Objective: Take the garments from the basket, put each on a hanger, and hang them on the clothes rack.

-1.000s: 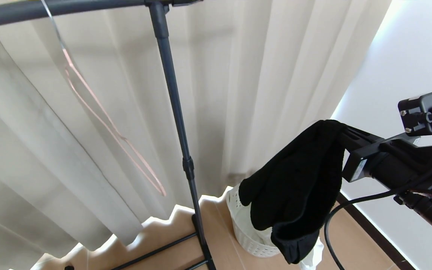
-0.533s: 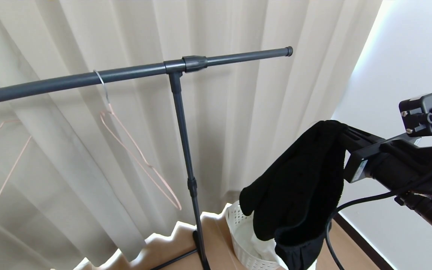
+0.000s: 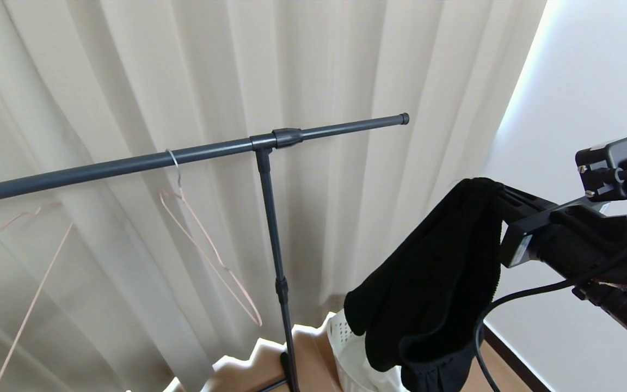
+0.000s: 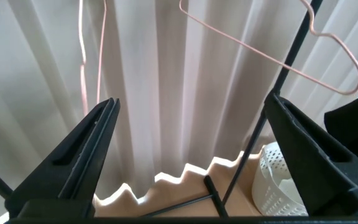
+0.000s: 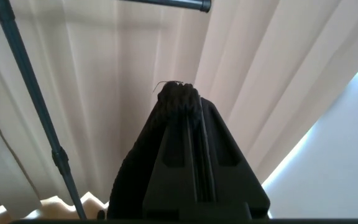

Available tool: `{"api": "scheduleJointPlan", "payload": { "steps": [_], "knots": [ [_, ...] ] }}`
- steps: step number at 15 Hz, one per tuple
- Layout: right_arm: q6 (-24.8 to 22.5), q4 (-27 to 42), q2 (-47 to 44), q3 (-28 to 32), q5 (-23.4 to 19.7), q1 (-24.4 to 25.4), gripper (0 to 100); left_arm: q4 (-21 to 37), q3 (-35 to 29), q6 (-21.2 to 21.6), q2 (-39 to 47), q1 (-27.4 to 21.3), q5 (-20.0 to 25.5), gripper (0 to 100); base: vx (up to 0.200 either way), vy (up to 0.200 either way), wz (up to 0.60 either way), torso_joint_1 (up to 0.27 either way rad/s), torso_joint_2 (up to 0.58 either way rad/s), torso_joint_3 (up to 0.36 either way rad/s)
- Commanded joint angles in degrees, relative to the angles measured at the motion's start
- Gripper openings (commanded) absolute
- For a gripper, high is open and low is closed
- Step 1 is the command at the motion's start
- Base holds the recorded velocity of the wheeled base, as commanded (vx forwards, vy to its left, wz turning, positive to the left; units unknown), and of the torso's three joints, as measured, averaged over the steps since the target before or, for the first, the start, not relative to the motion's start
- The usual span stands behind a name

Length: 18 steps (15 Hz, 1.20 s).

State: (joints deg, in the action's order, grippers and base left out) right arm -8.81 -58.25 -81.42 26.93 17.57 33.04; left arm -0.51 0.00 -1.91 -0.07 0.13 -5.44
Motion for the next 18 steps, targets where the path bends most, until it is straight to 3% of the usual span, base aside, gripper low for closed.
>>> {"api": "scheduleJointPlan", "payload": {
  "steps": [1,9,13,18],
  "knots": [
    [-0.1,0.0,-0.1,0.0,0.0,0.0,0,-0.1,0.0,0.0,0.1,0.0,-0.1,100,0.0,0.0,0.0,0.163,-0.36,-0.032],
    [-1.3,0.0,-0.2,-0.6,0.0,0.0,0,0.0,0.0,0.2,0.1,0.0,0.0,100,0.0,0.0,0.0,0.161,-0.35,-0.115],
    [-1.9,-0.1,-0.2,-0.6,-0.1,-1.2,0,-0.1,0.0,0.1,0.1,0.0,0.0,100,0.0,0.0,0.0,0.008,-0.02,-0.008],
    [-2.2,-0.2,-0.1,-1.3,-1.7,-2.7,0,0.0,0.0,0.1,0.1,0.0,0.2,100,0.0,0.0,0.6,0.005,0.0,0.0]
  ]
}}
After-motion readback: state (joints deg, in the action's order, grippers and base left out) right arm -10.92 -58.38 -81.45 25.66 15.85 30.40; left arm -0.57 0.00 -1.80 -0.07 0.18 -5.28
